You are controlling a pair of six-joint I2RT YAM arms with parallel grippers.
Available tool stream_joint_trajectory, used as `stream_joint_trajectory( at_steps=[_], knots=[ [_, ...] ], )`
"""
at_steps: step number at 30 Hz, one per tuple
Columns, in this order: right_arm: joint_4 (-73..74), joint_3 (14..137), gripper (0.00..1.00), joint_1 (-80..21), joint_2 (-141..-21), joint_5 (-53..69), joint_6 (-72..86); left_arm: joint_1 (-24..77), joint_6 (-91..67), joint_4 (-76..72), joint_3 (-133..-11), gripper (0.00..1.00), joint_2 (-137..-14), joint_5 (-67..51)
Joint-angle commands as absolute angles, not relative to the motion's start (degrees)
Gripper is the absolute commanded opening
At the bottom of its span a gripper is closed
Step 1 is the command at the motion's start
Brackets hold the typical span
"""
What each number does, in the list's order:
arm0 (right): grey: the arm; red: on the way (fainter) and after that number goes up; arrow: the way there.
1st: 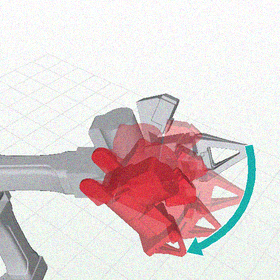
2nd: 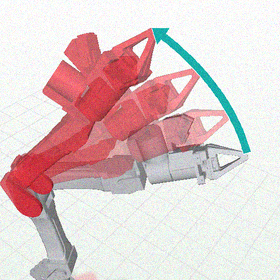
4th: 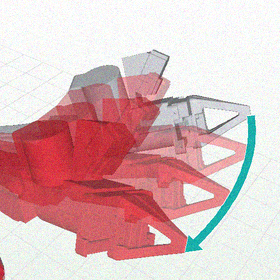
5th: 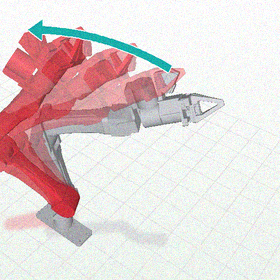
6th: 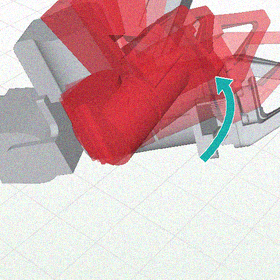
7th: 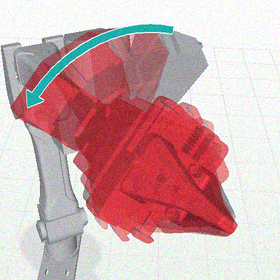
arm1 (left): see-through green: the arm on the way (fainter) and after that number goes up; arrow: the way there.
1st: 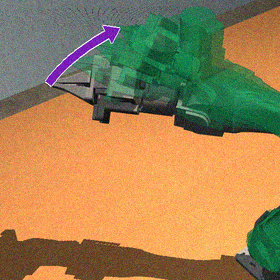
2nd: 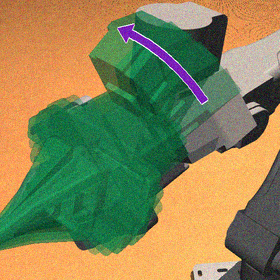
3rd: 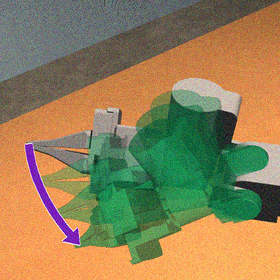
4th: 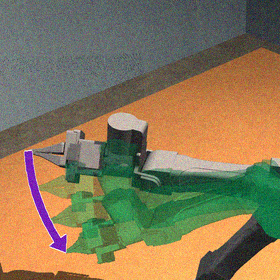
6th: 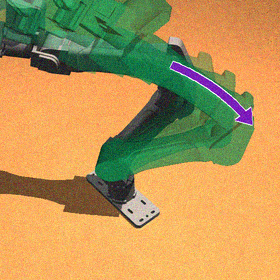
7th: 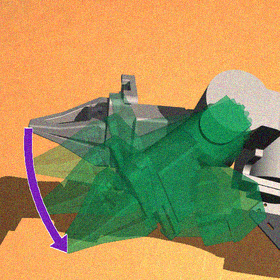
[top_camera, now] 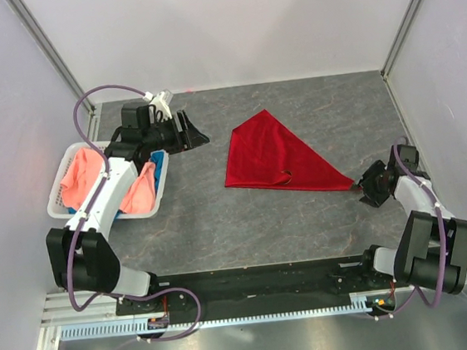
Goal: Fold the napkin, place the utensils inside, and roll it up
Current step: Fold the napkin
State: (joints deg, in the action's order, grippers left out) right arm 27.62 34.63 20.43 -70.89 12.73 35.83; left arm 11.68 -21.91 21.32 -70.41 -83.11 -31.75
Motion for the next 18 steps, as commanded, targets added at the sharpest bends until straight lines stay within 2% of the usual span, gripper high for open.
stream_joint_trajectory(
  at_steps=[1, 18],
  knots=[
    [24.6, 35.2, 0.57, 22.3, -70.4, 15.6, 38.8, 11.3, -20.0, 21.2, -70.2, 0.72, -81.0, -32.5],
    [19.4, 32.7, 0.48, 24.4, -74.0, 14.2, 41.0, 11.3, -20.2, 21.2, -70.3, 0.72, -81.5, -33.2]
  ],
)
